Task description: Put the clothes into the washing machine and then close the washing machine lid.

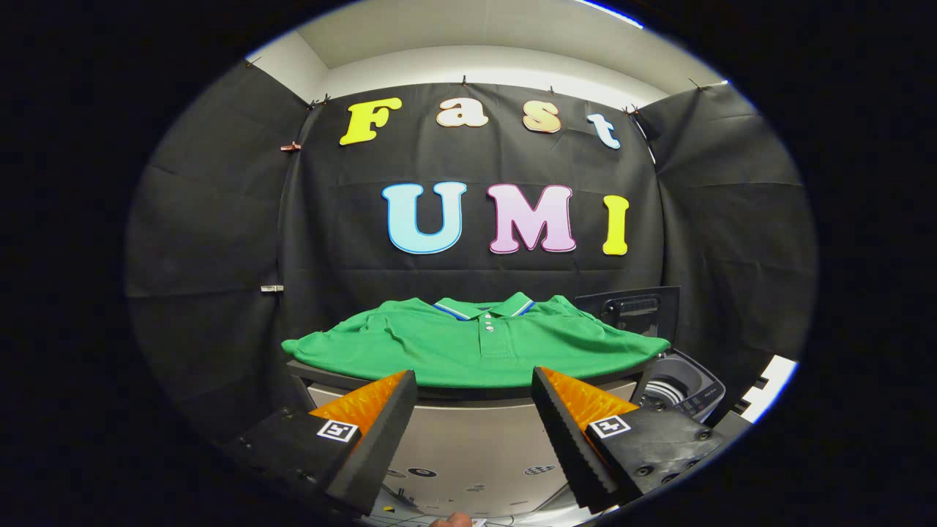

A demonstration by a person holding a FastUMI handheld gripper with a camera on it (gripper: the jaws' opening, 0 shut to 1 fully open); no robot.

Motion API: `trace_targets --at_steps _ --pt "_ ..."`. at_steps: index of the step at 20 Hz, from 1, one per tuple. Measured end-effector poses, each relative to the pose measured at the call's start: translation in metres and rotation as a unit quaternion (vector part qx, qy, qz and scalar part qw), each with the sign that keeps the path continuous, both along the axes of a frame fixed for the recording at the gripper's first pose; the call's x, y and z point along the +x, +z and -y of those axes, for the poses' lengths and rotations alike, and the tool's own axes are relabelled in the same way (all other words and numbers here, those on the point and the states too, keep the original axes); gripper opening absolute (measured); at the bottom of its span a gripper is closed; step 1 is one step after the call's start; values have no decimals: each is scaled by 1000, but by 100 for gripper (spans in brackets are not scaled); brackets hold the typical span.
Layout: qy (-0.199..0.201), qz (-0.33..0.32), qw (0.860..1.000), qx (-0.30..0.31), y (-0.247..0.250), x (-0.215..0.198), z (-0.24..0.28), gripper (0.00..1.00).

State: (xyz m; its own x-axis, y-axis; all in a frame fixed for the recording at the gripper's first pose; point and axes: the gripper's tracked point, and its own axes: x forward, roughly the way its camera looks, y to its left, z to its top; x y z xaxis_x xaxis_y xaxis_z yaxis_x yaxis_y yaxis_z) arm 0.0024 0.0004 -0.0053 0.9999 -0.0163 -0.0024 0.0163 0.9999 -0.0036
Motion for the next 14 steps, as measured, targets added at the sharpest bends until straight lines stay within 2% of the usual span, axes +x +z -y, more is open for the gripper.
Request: trace_targets --at_steps 14 --pt "-4 -6 1000 -8 14 13 -1 99"
